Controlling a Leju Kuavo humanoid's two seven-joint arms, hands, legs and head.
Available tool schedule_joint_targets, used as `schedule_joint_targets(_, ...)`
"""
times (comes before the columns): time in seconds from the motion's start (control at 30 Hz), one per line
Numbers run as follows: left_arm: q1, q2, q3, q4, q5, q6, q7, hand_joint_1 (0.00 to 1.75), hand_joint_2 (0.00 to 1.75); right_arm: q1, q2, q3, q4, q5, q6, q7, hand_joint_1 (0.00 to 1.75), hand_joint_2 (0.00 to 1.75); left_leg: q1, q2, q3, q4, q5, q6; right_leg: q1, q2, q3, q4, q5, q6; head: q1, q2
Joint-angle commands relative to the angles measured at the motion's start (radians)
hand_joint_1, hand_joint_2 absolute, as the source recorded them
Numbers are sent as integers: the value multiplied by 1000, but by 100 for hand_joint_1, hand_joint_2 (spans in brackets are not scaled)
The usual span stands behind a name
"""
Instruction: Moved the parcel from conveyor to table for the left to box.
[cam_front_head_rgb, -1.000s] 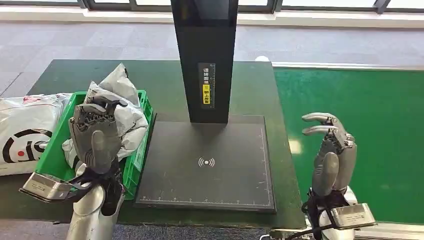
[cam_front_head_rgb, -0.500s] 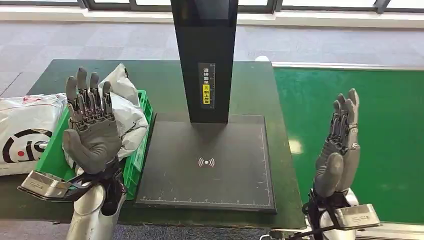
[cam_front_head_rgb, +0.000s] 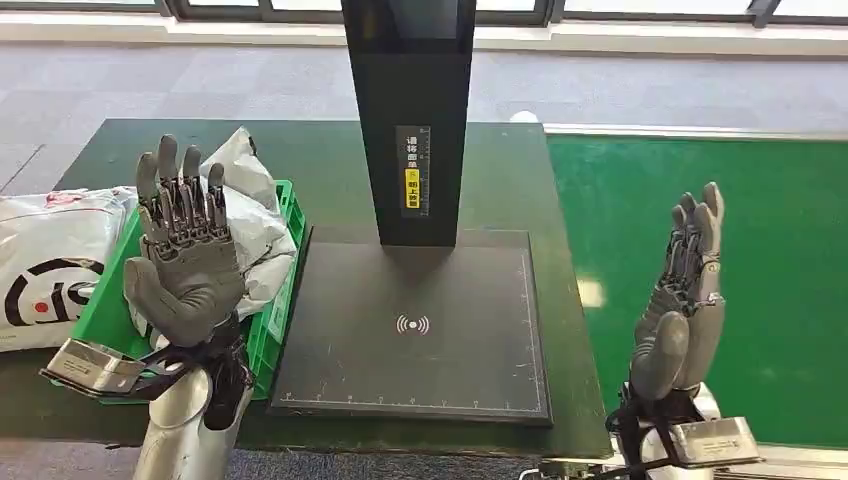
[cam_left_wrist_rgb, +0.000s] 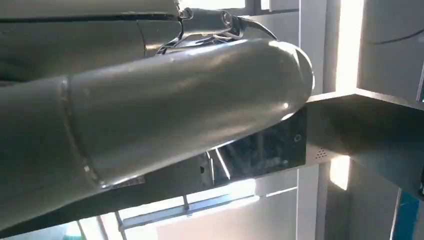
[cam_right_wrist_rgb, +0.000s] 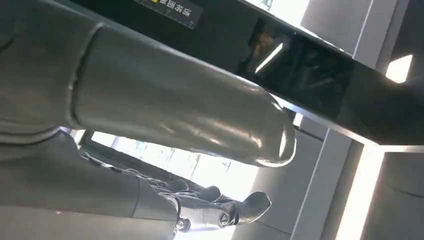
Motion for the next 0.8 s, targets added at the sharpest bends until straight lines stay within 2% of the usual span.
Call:
schedule_joint_targets(0.03,-29,15,-27,50,4,-5,3,0,0,-8,-25,16,5,-1,-4,0,0,0,0,-1,1,-1,0,0,1,-2,2,-1,0,0,0,0)
schedule_joint_targets(0.13,-22,18,-27,43,4,-5,3,0,0,-6,-24,17,3,1,-5,0,0,0,1,-1,2,-1,0,0,1,-1,3,-2,0,-1,0,0)
schedule_joint_targets(0.17,-19,18,-28,41,5,-6,3,0,0,-6,-24,16,3,5,-8,0,0,175,0,-1,1,-1,0,0,0,-1,2,-1,0,0,0,0)
schedule_joint_targets(0.23,-11,17,-26,36,5,-3,3,0,0,3,-17,7,26,22,-15,0,0,175,0,0,1,-1,0,0,0,-1,2,-1,0,-1,0,0)
schedule_joint_targets(0.27,-11,17,-26,36,5,-3,3,0,175,3,-17,7,26,22,-15,0,0,0,0,0,1,-1,0,0,0,-1,2,-1,0,0,0,0)
schedule_joint_targets(0.43,-27,15,-24,54,7,-3,3,0,175,-22,-14,-2,52,32,-16,0,0,0,0,0,2,-2,0,0,1,-1,3,-2,1,-1,0,0)
schedule_joint_targets(0.47,-69,7,-11,117,7,-1,3,0,175,-38,6,-25,75,42,-2,0,0,0,0,0,1,-1,0,0,0,0,2,-1,0,0,0,0)
schedule_joint_targets(0.5,-90,3,-6,152,-18,30,3,0,175,-35,15,-41,75,54,14,0,0,175,1,0,2,-1,0,0,1,0,2,-2,1,0,0,0)
schedule_joint_targets(0.57,-113,3,-19,186,-52,76,3,0,175,-28,5,-40,60,40,17,0,0,175,1,-2,2,-2,1,0,1,-3,3,-2,1,-1,0,0)
schedule_joint_targets(0.67,-75,10,-53,149,-92,155,3,0,175,59,-15,-7,38,53,-14,0,0,175,0,-3,2,-2,2,0,1,-4,3,-2,1,-1,0,0)
schedule_joint_targets(0.8,-73,24,-60,151,-75,167,3,0,175,55,-57,35,48,12,-67,0,0,175,1,-2,3,-2,0,0,1,-2,3,-2,0,0,0,0)
